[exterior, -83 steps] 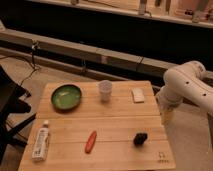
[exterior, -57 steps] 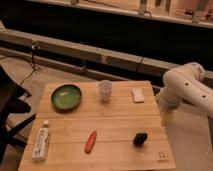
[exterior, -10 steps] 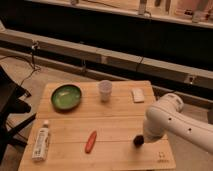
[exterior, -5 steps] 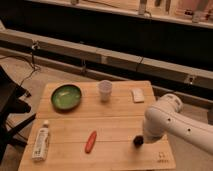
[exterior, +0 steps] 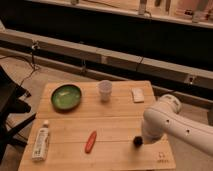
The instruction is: Knock the eraser over
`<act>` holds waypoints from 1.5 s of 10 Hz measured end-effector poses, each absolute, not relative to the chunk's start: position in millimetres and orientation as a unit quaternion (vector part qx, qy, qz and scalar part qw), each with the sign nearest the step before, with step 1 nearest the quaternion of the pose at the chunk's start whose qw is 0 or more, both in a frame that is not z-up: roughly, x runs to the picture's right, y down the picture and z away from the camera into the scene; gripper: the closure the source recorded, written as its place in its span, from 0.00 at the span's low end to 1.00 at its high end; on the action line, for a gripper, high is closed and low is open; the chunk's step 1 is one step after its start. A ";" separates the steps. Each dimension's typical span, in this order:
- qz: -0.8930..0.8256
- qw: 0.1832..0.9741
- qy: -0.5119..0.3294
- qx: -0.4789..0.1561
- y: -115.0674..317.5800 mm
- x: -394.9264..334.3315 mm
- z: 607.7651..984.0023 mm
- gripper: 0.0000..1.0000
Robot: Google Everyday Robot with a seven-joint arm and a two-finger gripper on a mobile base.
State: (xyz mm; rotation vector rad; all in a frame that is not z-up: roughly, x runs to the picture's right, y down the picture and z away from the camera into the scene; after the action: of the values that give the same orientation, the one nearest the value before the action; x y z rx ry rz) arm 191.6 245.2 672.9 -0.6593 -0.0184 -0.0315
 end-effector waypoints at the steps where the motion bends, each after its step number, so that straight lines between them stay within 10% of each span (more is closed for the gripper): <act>1: -0.014 0.946 -0.009 -0.324 245.4 191.8 671.9 0.99; 15: -0.021 0.947 -0.007 -0.320 251.1 172.3 666.9 0.99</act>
State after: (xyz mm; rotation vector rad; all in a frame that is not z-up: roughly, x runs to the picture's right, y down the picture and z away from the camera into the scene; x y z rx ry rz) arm 172.3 251.1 666.9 -0.6520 -0.0136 -0.0427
